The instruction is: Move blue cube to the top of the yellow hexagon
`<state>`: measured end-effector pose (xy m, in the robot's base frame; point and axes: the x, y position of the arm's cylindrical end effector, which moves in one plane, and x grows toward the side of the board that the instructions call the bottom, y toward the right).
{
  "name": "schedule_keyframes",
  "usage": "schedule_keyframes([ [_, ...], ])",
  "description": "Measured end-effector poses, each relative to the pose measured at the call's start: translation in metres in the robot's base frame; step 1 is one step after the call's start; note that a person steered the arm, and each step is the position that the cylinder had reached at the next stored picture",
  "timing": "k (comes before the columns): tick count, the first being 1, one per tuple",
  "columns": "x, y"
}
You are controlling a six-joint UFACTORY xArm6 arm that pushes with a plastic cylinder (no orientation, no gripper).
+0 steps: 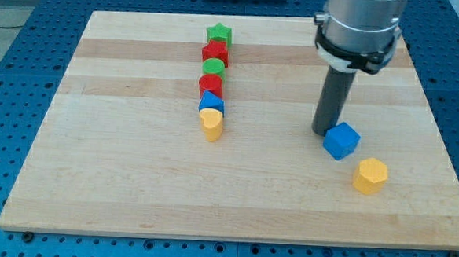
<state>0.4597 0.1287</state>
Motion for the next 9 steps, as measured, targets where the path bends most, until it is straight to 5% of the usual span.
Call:
schedule_keyframes([
  [3,0.015,0.008],
  [5,0.02,-0.043],
  [9,0.037,0.003],
])
